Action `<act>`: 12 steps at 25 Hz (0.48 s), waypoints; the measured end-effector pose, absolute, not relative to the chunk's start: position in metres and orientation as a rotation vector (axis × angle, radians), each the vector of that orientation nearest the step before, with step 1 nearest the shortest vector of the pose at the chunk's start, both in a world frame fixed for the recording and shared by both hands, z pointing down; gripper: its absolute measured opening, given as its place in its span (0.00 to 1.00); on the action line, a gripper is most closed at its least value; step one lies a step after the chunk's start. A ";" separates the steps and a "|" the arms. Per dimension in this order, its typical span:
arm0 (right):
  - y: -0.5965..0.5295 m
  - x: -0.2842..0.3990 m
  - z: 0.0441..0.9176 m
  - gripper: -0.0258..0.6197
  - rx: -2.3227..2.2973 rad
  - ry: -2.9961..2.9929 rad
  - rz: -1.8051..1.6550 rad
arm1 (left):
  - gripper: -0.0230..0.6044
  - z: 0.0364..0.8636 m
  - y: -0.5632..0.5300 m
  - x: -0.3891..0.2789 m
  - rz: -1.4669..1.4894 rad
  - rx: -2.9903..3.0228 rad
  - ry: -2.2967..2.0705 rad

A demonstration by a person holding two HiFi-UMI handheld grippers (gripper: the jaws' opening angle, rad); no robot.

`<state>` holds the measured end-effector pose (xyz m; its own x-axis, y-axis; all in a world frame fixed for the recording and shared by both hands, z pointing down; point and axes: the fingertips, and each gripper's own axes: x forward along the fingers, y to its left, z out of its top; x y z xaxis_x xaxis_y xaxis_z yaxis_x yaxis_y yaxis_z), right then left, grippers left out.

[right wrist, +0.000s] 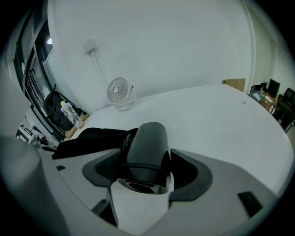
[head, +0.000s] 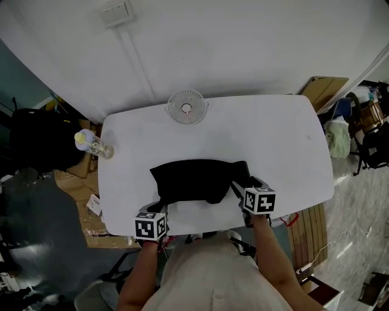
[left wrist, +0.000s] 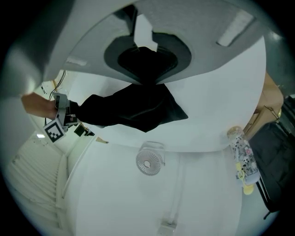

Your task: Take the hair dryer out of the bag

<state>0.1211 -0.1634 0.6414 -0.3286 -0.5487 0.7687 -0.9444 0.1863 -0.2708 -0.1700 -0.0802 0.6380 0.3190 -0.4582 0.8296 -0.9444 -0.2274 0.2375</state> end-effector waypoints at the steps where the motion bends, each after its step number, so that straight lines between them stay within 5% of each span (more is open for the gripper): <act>1: -0.164 0.126 0.641 0.58 1.408 -1.950 1.017 | 0.09 0.636 -0.079 -0.173 0.806 1.823 -1.258; 12: -0.158 0.167 0.641 0.58 1.519 -1.889 1.044 | 0.09 0.618 -0.070 -0.232 0.770 1.724 -1.414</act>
<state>0.1673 -0.1575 0.6411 -0.2551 -0.5828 0.7716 -0.9633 0.0845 -0.2546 -0.2320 -0.0703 0.6182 0.2037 -0.5186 0.8304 -0.9789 -0.0952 0.1807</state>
